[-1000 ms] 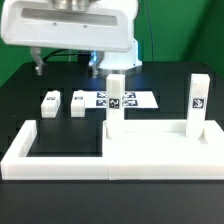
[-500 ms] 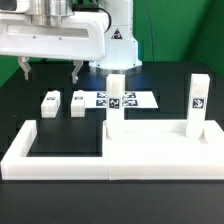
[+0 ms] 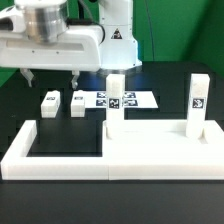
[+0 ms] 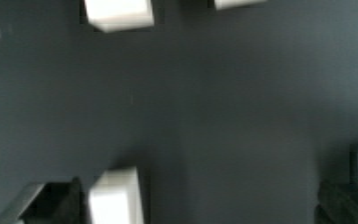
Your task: Assemble desk
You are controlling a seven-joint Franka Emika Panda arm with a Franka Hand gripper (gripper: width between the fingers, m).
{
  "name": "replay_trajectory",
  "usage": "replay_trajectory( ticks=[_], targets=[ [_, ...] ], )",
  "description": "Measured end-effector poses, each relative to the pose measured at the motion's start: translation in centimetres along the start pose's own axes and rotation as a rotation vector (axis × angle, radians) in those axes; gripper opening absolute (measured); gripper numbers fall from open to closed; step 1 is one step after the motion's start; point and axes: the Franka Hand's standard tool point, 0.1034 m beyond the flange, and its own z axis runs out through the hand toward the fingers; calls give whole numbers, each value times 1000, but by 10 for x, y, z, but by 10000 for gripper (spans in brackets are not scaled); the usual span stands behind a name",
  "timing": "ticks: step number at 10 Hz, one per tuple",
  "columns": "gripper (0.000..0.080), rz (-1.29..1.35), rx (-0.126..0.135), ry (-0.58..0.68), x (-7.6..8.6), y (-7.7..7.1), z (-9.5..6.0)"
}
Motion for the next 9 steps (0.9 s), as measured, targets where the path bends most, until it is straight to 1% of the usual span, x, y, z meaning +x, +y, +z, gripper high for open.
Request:
replay_trajectory(
  ticks=[1,2,3,4,5,6,7,8,9],
  targets=[
    [649,8,16,-80,-8,-4,6],
    [649,15,31,-174,-11,-2,6],
    [649,12,27,-230,-6,-2,6],
    [649,10,27,-271,-7,-3,8],
    [649,13,37,-353,-14,-4,10],
    [649,16,39,-427,-15,-4,14],
    [649,19,37,-504,-19,-5,22],
    [649,19,33,-557,-21,-6,29],
    [649,18,29,-556,-18,-6,30]
  ],
)
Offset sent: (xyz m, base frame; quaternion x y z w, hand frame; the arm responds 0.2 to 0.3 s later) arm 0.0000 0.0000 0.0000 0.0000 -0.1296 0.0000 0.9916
